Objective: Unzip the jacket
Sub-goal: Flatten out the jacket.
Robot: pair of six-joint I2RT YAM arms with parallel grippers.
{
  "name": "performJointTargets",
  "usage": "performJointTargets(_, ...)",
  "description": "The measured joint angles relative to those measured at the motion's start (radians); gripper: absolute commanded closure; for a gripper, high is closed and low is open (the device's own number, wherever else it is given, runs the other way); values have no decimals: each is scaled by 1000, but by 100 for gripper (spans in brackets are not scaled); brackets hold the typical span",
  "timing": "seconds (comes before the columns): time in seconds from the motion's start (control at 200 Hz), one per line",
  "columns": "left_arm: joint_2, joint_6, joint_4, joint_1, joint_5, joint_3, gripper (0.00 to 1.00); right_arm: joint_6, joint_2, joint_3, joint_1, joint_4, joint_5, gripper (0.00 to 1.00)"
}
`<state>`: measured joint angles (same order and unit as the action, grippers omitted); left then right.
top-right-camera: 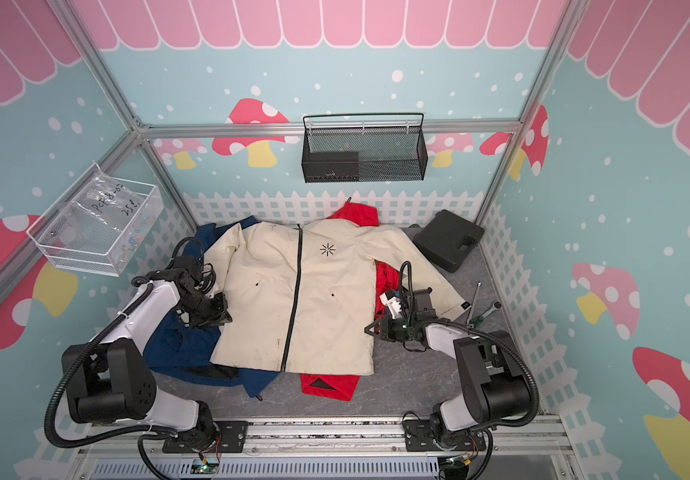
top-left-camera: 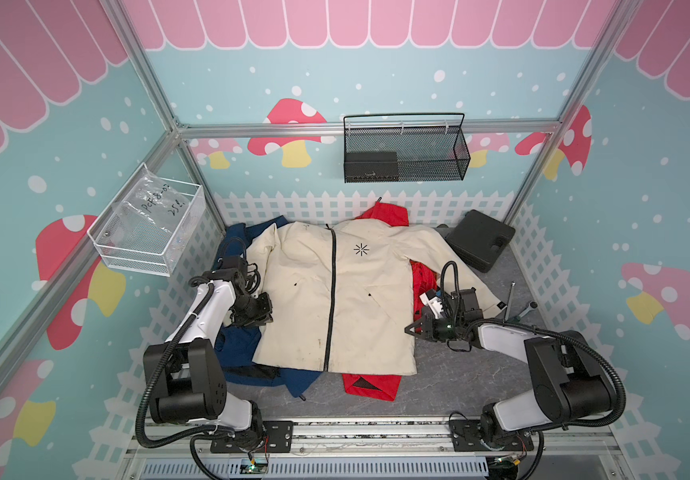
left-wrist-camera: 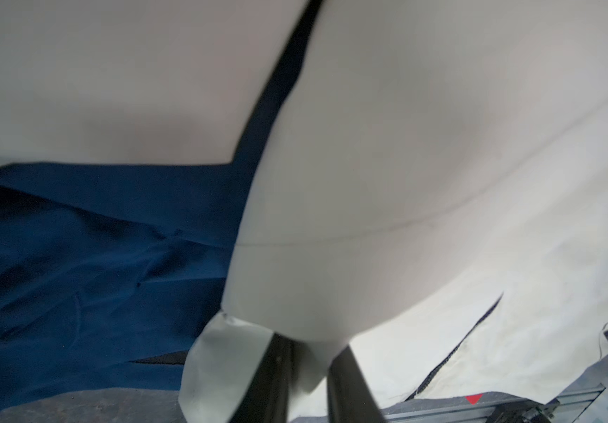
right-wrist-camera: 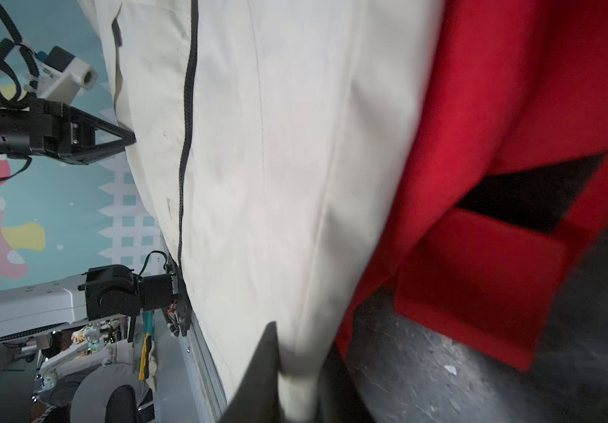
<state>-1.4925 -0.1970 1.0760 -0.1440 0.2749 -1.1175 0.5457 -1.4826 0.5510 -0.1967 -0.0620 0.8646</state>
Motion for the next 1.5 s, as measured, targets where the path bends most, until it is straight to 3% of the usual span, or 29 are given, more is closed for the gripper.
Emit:
performJointTargets(0.06,0,5,2,3,8,0,100,-3,10,6,-1,26,-22,100)
performJointTargets(0.325,95,-50,79,87,20,-22,100,-69,180,87,6,247,-197,100)
performJointTargets(0.51,227,-163,122,181,65,-37,100,-82,297,90,163,341,-238,100)
performJointTargets(0.761,229,-251,136,315,81,26,100,-80,399,73,271,438,-245,100)
performJointTargets(1.246,350,-271,266,327,42,35,100,-87,491,52,285,684,-235,100)
performJointTargets(1.501,379,-293,237,283,71,203,100,-92,462,51,284,702,-216,100)
